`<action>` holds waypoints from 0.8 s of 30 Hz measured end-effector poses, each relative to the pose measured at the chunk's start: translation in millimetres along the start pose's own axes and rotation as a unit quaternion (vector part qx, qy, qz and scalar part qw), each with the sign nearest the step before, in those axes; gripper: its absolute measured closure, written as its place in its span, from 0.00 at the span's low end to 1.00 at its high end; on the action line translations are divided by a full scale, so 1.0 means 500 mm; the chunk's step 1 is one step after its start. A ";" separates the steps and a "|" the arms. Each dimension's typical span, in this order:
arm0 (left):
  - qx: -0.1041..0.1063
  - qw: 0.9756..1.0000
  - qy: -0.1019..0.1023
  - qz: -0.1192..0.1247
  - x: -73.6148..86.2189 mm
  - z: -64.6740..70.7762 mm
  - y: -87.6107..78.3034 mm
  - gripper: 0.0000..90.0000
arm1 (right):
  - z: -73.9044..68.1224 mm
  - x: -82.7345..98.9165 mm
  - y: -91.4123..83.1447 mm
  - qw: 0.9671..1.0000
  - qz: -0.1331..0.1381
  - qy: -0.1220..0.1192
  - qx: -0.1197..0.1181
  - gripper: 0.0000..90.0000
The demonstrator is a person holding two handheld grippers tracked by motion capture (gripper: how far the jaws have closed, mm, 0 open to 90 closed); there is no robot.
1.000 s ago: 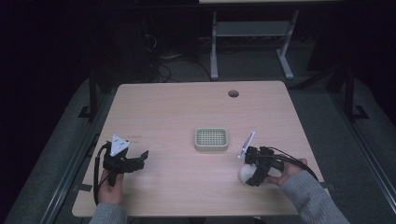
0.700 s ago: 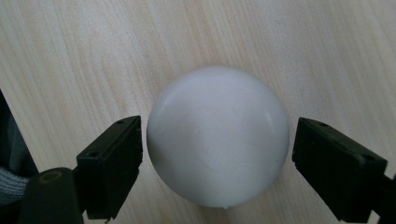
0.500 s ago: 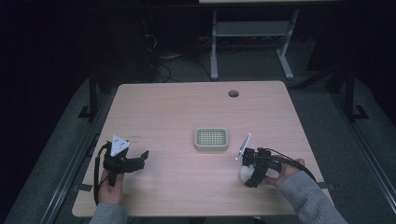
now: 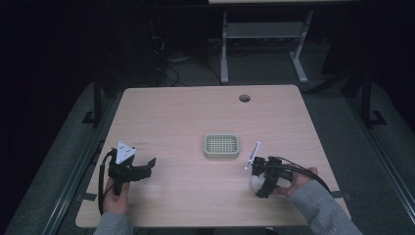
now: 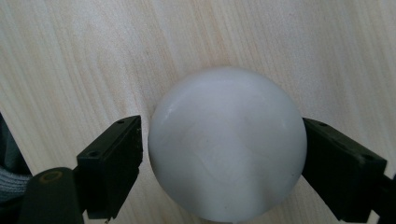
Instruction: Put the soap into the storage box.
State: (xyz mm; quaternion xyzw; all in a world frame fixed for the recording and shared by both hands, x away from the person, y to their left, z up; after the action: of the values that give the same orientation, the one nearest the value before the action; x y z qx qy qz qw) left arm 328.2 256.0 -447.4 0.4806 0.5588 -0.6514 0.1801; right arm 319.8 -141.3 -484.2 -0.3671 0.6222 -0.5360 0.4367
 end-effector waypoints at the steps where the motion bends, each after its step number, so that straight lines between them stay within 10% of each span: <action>1: 0.000 1.000 0.001 -0.001 0.000 0.000 0.000 0.17 | 0.000 0.000 0.000 1.000 0.000 0.000 0.001 0.17; 24: 0.000 1.000 -0.004 0.003 -0.001 -0.001 -0.001 0.17 | -0.001 -0.002 0.011 1.000 -0.013 -0.004 0.010 0.23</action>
State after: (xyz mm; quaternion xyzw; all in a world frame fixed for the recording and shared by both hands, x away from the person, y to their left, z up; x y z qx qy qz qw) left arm 328.1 256.4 -446.8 0.4795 0.5568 -0.6528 0.1845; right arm 320.0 -139.4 -489.3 -0.3731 0.6101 -0.5467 0.4355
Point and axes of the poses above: each handheld gripper's, and its own axes: y roughly forward along the jaws, x roughly out of its underside, z roughly to its right, the point moved 5 cm from there along y, roughly forward along the jaws, and after that the axes turned 1 degree about -y, right-handed, at the moved point
